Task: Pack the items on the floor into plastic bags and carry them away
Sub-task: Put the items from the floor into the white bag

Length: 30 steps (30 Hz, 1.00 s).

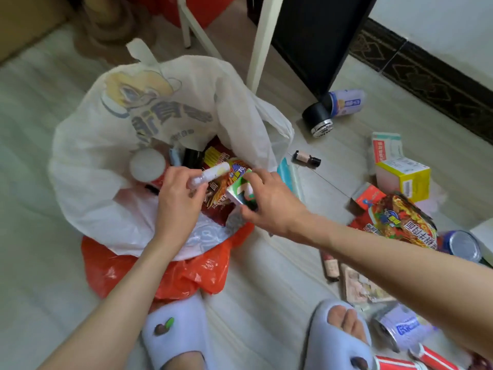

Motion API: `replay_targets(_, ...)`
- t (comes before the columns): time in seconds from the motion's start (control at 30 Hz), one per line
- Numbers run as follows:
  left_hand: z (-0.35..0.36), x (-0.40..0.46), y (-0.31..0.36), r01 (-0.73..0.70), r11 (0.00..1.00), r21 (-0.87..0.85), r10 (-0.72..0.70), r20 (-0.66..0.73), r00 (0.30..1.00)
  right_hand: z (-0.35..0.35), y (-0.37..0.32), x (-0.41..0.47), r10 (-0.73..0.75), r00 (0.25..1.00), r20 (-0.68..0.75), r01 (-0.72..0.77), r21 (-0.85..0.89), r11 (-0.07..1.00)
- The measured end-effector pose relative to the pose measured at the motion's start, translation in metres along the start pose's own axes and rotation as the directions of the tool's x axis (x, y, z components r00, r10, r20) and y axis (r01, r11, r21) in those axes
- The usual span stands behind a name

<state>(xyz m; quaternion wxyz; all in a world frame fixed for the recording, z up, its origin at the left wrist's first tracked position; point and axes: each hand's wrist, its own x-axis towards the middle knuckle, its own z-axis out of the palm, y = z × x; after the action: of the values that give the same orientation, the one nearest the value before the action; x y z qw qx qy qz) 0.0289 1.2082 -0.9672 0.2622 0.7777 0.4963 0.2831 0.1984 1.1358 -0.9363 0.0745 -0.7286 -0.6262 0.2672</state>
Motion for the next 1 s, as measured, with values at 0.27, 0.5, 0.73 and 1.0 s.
replay_targets(0.27, 0.017, 0.013, -0.015, 0.071, 0.994, 0.080, -0.071, 0.003, 0.997, 0.034, -0.028, 0.070, 0.337, 0.940, -0.053, -0.310, 0.278, 0.909)
replay_targets(0.5, 0.020, -0.009, -0.022, -0.084, 0.962, 0.261, -0.014, 0.351, 0.936, 0.012, -0.001, 0.032, 0.186, 0.982, 0.000, -0.178, 0.296, 0.938)
replay_targets(0.73, 0.039, -0.051, 0.023, -0.330, 0.931, 0.155, 0.227, 0.462, 0.857, -0.002, 0.069, -0.063, 0.353, 0.935, 0.017, -0.349, 0.198, 0.916)
replay_targets(1.0, 0.100, -0.081, 0.049, -0.563, 0.821, 0.098, 0.329, 0.726, 0.605, 0.066, 0.122, -0.154, 0.595, 0.802, 0.050, -0.596, 0.135, 0.792)
